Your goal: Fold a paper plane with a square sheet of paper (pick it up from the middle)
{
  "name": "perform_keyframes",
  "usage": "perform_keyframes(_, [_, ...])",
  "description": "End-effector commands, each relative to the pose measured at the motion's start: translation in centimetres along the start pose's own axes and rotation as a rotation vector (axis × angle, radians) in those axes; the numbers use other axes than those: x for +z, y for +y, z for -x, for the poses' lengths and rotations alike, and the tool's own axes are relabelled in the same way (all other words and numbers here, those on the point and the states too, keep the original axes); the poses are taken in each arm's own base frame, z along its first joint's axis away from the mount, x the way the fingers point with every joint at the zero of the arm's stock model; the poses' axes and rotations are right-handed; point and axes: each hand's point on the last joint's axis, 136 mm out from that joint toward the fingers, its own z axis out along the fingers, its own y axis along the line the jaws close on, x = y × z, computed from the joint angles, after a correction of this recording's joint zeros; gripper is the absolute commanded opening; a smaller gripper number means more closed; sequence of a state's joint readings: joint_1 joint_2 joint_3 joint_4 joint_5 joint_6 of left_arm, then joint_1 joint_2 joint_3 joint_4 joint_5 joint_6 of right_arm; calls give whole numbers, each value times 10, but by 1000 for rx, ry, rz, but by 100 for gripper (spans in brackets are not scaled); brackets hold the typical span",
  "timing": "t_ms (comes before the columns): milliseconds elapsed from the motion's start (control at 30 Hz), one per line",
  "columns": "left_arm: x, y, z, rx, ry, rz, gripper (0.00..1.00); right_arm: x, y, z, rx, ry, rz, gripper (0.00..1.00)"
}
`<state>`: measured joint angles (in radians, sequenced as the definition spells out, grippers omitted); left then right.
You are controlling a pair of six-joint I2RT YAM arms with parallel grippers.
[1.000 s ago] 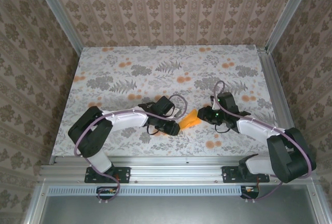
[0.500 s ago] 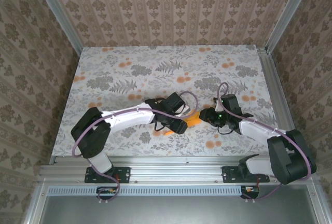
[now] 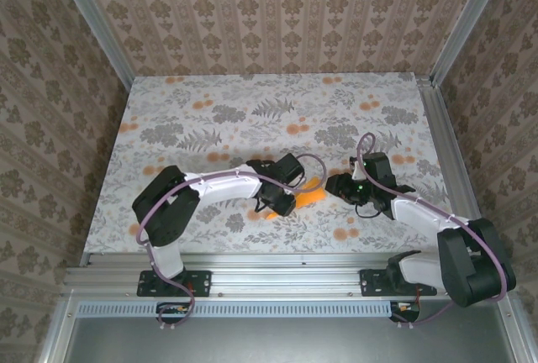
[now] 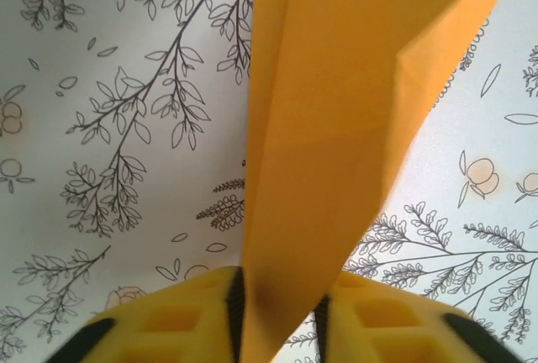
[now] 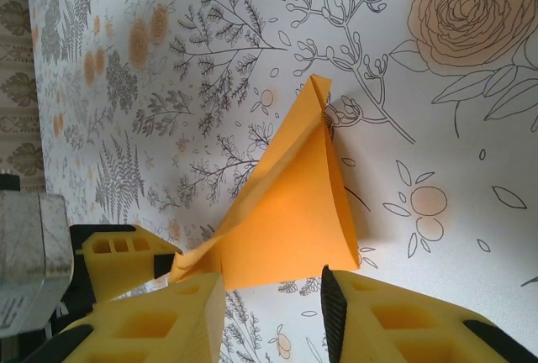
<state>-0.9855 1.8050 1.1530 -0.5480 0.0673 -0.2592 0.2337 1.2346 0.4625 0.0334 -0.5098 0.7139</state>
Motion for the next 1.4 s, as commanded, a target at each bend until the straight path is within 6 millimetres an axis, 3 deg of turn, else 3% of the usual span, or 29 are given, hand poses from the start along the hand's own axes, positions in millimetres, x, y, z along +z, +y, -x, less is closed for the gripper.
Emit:
perform_keyframes(0, [-8,4,1,-21,-17,-18,20,-1,-1,-8,26,27,15,39])
perform_keyframes(333, [-17,1,7,-93,-51,-154,5,9,17,-19,106,63,135,41])
perform_keyframes(600, [-29,3,13,-184,-113,-292,5,31,46,-33,156,98,216,54])
perform_keyframes(933, [-24,8,9,-229,-125,-334,5,61,65,-51,193,166,254,58])
perform_keyframes(1133, [-21,9,5,-227,-117,-327,5,61,69,-53,197,173,269,57])
perform_keyframes(1367, [-18,10,3,-231,-111,-329,5,47,67,-59,194,175,247,57])
